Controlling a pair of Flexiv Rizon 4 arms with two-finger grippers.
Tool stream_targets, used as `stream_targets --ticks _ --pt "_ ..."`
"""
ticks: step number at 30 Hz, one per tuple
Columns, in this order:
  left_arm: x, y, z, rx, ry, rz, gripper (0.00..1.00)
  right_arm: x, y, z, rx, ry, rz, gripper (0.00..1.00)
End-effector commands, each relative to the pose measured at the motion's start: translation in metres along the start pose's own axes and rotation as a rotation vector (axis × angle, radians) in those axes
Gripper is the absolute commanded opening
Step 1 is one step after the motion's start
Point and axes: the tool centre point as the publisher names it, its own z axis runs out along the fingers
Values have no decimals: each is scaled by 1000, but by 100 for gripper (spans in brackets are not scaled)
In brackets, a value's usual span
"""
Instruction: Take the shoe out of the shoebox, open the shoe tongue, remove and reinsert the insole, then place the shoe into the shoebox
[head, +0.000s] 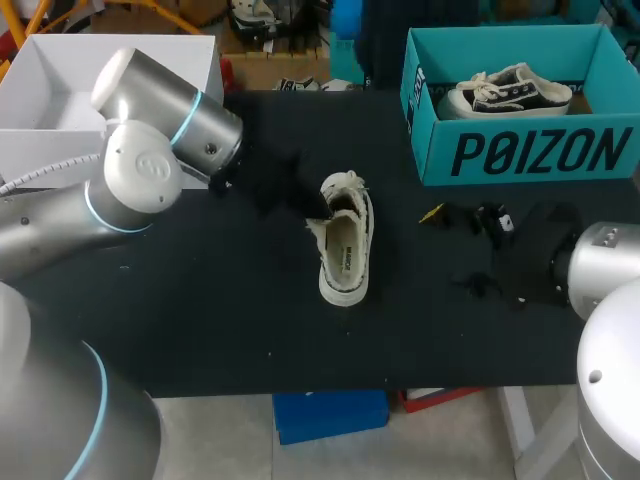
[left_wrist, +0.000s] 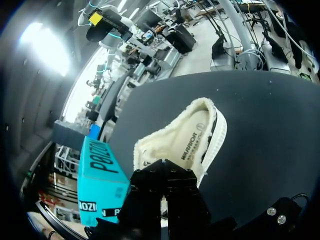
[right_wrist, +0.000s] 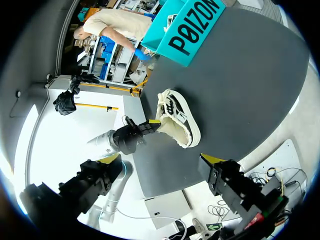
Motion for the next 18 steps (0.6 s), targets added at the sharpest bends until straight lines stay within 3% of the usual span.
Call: stream_targets --ticks 1,5,11,18 --pt "9 0 3 -3 1 -8 0 -8 0 -5 130 31 41 100" --pt "10 -1 2 -4 3 -12 0 -8 0 -5 130 31 41 100" --pt "-14 -6 -18 -14 -8 47 12 -8 0 -5 130 31 41 100" --pt "-31 -23 -45 -31 28 126 14 -8 0 -5 130 31 41 100"
